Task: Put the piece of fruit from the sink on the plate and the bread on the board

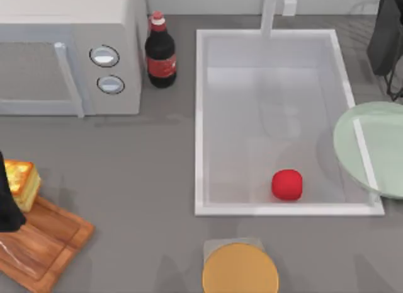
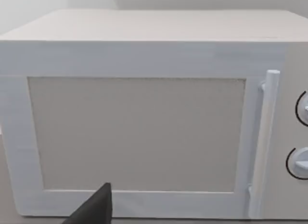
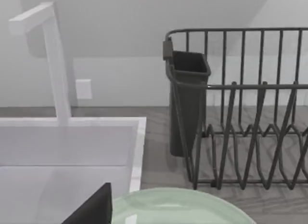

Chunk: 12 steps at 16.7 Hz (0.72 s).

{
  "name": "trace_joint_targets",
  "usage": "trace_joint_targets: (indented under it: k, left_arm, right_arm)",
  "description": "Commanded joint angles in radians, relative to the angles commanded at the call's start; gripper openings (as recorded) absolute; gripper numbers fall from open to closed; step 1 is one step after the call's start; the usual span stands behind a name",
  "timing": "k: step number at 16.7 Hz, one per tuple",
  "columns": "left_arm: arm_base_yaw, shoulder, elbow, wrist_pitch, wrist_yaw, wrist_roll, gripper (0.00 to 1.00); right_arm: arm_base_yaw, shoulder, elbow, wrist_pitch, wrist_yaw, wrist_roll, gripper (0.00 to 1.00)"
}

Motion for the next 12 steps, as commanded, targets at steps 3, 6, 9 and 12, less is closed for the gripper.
trace_joint_targets:
  k: [3,6,9,12]
  left_arm:
    - [0.0,0.0,0.0,0.0,0.0,0.0,1.0]
    - [0.0,0.0,0.0,0.0,0.0,0.0,1.0]
    - [0.0,0.0,0.0,0.0,0.0,0.0,1.0]
    - [0.0,0.0,0.0,0.0,0.0,0.0,1.0]
  right_arm:
    - [0.041,0.158,0.138,-0.092,0.0,0.042,1.0]
    - [0.098,0.401,0.332,-0.22,0.0,0.101,1.0]
    - [0.164,0.704,0.56,-0.371,0.001,0.171,1.0]
    - [0.235,1.034,0.802,-0.53,0.001,0.244,1.0]
